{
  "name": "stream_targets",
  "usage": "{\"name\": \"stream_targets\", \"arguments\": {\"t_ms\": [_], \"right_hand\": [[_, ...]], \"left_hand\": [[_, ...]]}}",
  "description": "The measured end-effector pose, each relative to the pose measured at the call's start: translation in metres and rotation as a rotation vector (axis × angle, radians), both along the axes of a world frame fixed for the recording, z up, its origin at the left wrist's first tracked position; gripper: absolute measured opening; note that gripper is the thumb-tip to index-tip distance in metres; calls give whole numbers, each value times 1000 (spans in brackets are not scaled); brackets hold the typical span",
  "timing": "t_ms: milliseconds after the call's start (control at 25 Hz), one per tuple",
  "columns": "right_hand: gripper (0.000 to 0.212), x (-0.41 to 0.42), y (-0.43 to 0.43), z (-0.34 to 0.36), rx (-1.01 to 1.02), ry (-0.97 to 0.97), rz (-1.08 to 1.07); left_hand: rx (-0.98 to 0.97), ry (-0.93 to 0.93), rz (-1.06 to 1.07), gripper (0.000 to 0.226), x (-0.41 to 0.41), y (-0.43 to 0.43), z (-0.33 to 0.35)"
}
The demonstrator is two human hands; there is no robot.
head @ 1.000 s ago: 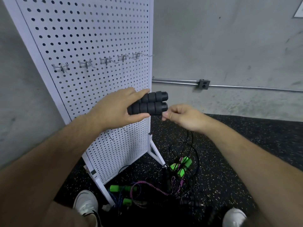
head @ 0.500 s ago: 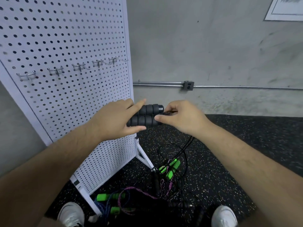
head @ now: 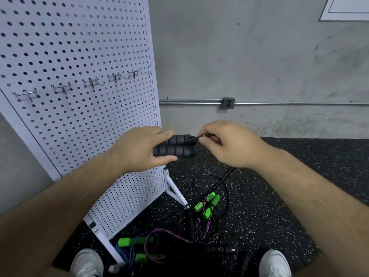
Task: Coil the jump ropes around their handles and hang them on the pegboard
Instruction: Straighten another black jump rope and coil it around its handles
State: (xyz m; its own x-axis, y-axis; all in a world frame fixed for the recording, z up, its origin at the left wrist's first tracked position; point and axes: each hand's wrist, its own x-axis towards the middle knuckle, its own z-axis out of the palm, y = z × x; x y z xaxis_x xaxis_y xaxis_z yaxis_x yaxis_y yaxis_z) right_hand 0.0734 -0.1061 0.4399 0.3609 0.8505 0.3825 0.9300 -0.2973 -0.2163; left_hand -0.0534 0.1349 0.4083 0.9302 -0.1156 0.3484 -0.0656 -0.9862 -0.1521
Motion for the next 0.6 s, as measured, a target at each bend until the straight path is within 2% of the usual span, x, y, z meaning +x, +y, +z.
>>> {"name": "stream_targets", "arguments": {"t_ms": [160,240,360,520,600], "right_hand": [[16,11,0,-6,103,-41,6],[14,18,-2,-10,163,58,6],[16,23,-5,-17,240,412,11],[25,8,7,-45,227,929,64],[34,-9,16,-55,211,1097,22]], "left_hand": [[-74,33,-120,62,-5,-7,-1],[-122,33,-175,61,-10,-16,-1],[-152,-25,-213,64,-16,-29,1],[-152,-86,-225,63,-20,-41,2],[-118,-128,-175,65,-20,-38,2]]}}
